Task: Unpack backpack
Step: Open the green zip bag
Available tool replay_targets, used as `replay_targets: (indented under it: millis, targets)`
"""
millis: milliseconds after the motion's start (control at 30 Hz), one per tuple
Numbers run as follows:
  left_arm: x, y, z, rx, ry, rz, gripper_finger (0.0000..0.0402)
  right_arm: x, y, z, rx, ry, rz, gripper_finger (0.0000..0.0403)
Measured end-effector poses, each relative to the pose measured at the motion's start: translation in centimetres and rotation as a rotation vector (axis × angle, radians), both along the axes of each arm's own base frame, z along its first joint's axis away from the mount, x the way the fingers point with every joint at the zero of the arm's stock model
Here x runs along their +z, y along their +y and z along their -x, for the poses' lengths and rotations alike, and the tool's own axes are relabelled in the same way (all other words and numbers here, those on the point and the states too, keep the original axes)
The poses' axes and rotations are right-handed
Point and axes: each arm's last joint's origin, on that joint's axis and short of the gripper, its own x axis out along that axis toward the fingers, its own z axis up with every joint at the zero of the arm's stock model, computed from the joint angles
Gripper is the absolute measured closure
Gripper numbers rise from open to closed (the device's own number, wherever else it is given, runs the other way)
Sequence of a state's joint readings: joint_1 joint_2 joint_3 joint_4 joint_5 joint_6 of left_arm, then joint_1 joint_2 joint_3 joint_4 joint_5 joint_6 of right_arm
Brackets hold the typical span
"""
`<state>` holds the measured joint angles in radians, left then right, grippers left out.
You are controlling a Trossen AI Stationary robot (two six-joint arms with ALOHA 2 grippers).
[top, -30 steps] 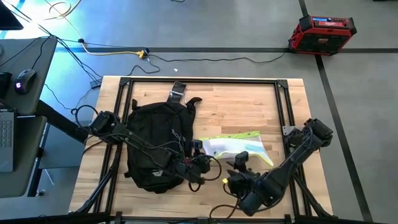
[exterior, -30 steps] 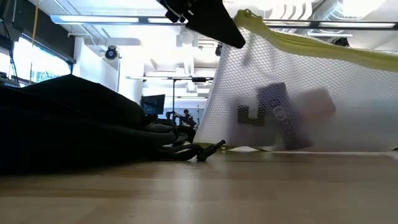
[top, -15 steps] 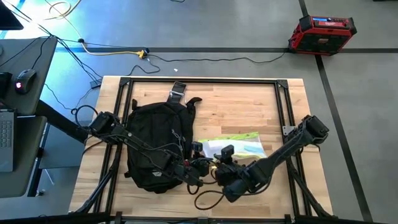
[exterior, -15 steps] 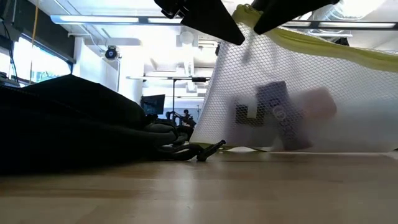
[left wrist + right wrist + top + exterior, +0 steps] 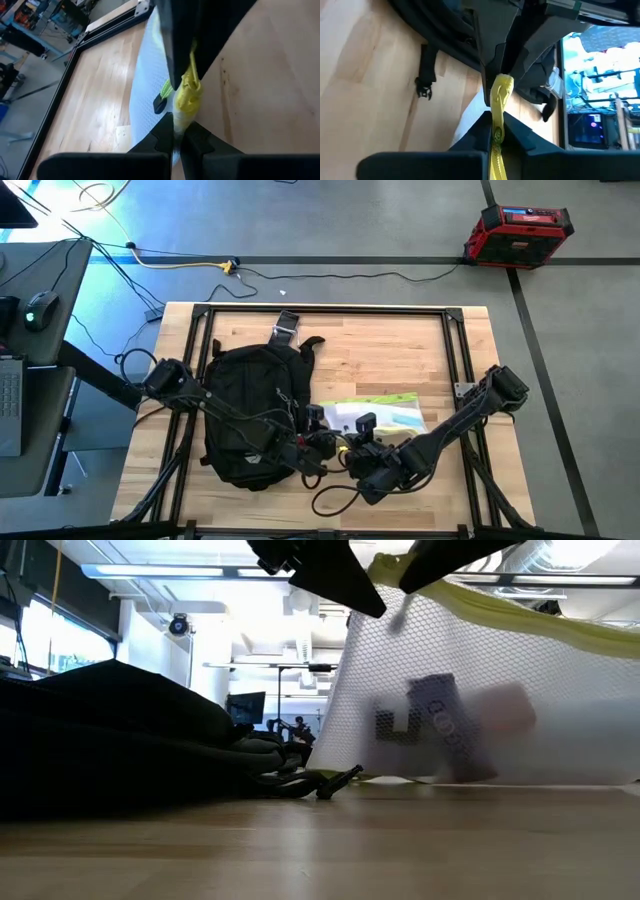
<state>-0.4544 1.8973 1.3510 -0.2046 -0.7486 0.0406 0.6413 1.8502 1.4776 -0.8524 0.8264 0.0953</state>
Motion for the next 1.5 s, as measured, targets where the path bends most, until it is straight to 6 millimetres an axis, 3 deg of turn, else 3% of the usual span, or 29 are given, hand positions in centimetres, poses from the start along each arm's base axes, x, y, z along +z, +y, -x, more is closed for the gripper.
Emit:
replay_targets:
  millis: [467,633,767,933,1167,1500]
  targets:
    - [-0.3,0.4,0.3,0.04,0.034,-0.046,0.0402,0.2,-0.3,0.6,-0.065,-0.009,-0.045,0.0399]
    - [-0.3,-0.3,0.4,-0.074,0.084,-0.092,0.0397,0.4,-0.4,0.8,-0.08,0.015,-0.103,0.04]
    - [-0.3,-1.4,0.7,-0.182,0.104,-0.157,0.0365,0.3,-0.4,1.0,-0.073,0.042,-0.111,0.04]
    - [0.2,-2.2,0.6,-0.222,0.055,-0.17,0.0295,0.2,-0.4,0.9,-0.076,0.052,-0.129,0.04]
    - [0.7,-1.7,-0.1,-0.194,-0.013,-0.112,0.023,0.3,-0.5,0.8,-0.081,0.046,-0.134,0.04]
    - [0.6,-1.2,-0.4,-0.207,-0.006,-0.09,0.0271,0.3,-0.6,0.7,-0.082,0.041,-0.135,0.04]
